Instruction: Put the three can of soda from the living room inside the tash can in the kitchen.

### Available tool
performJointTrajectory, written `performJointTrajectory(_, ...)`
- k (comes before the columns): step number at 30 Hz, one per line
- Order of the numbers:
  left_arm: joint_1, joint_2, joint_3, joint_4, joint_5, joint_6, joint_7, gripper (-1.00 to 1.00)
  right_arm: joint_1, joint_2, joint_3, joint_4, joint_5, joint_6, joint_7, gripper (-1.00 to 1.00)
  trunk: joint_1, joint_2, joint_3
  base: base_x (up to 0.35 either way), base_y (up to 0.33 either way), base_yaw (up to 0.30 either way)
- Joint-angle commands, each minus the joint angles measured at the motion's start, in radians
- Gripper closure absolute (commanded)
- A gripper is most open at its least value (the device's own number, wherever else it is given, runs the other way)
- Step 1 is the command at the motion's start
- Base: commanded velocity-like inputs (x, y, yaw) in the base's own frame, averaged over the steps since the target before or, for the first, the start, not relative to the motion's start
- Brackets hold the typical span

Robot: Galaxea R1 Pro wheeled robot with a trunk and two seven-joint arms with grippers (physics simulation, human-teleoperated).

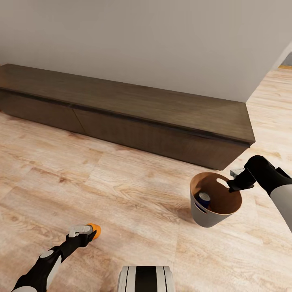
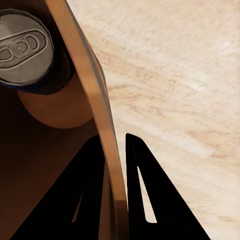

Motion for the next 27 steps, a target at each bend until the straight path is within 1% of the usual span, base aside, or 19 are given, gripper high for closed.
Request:
performJointTrajectory(1,0.0,0.0,0.0,0.0,0.0,0.0,0.0,-1.0,0.0,0.0,-0.001,0.0,-0.014,0.008,0.004,1.0,0.0,0.0,0.0,0.0,0.0,0.0)
performJointTrajectory(6,0.0,0.0,0.0,0.0,-0.001,0.0,0.0,-1.0,0.0,0.0,-0.001,0.0,-0.014,0.008,0.004,1.0,0.0,0.0,0.0,0.0,0.0,0.0)
performJointTrajectory(7,0.0,0.0,0.0,0.0,-0.001,0.0,0.0,1.0,0.0,0.0,-0.001,0.0,-0.014,0.008,0.004,1.0,0.0,0.0,0.0,0.0,0.0,0.0)
performJointTrajectory(19,0.0,-0.001,0.0,0.002,-0.005,0.003,0.001,1.0,0.0,0.002,0.001,0.0,-0.014,0.008,0.004,1.0,0.0,0.0,0.0,0.0,0.0,0.0)
performJointTrajectory(27,0.0,0.0,-0.001,0.002,-0.007,0.013,-0.001,1.0,0.0,0.001,0.001,0.0,-0.014,0.008,0.004,1.0,-0.004,0.002,0.031,0.0,0.0,0.0)
